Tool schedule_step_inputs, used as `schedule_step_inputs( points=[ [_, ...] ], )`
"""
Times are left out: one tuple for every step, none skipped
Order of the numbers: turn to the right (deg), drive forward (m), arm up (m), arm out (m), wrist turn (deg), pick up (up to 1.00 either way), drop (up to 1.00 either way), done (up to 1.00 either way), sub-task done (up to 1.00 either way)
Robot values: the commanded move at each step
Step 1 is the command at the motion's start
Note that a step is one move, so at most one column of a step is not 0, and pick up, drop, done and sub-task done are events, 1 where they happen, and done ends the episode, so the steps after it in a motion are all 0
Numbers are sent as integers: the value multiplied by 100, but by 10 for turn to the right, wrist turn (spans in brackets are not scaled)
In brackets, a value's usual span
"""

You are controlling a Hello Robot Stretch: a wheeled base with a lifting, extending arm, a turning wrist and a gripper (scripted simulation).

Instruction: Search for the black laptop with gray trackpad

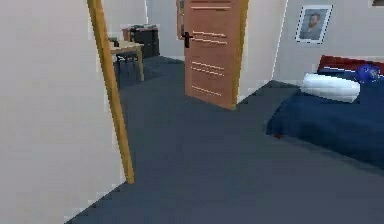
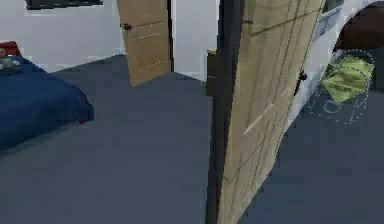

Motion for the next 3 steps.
schedule_step_inputs(
  points=[
    [450, 0, 0, 0, 0, 0, 0, 0, 0],
    [150, 0, 0, 0, 0, 0, 0, 0, 0],
    [30, 0, 0, 0, 0, 0, 0, 0, 0]
  ],
)
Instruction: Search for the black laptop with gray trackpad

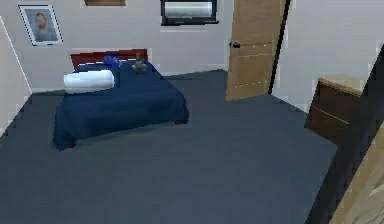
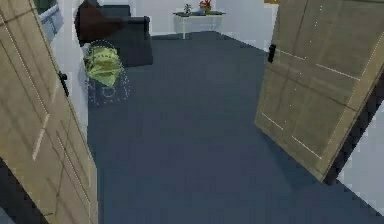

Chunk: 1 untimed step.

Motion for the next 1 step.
schedule_step_inputs(
  points=[
    [0, 75, 0, 0, 0, 0, 0, 0, 0]
  ],
)
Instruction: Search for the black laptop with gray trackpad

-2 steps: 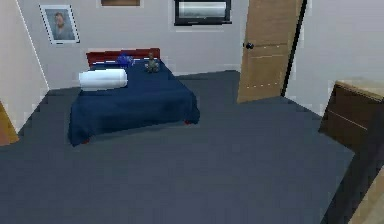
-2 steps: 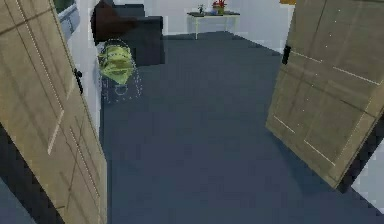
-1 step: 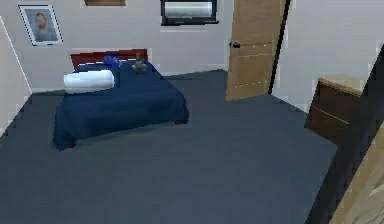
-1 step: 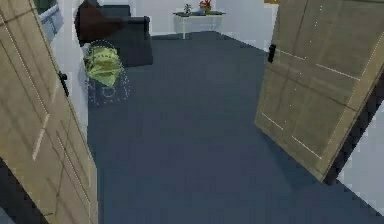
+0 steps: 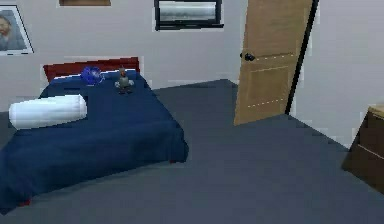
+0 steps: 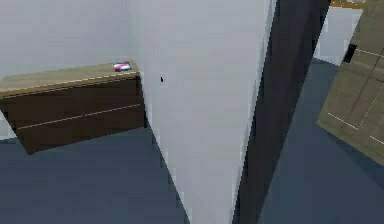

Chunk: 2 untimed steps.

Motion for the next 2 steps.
schedule_step_inputs(
  points=[
    [0, 15, 0, 0, 0, 0, 0, 0, 0],
    [150, 0, 0, 0, 0, 0, 0, 0, 0]
  ],
)
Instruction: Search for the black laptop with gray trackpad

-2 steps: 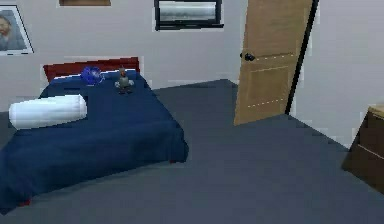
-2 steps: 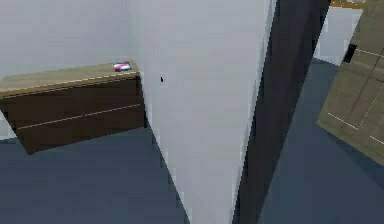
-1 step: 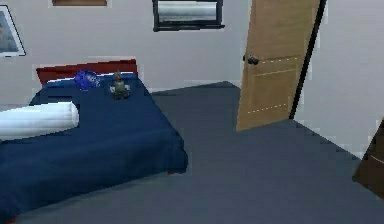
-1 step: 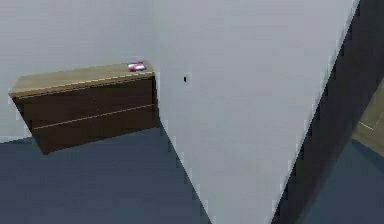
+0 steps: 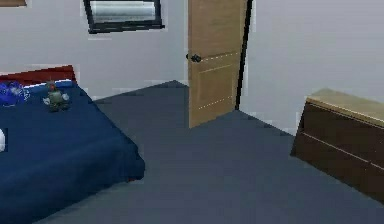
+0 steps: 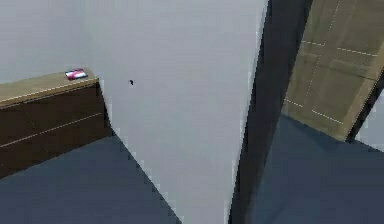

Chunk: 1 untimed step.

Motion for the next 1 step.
schedule_step_inputs(
  points=[
    [0, 100, 0, 0, 0, 0, 0, 0, 0]
  ],
)
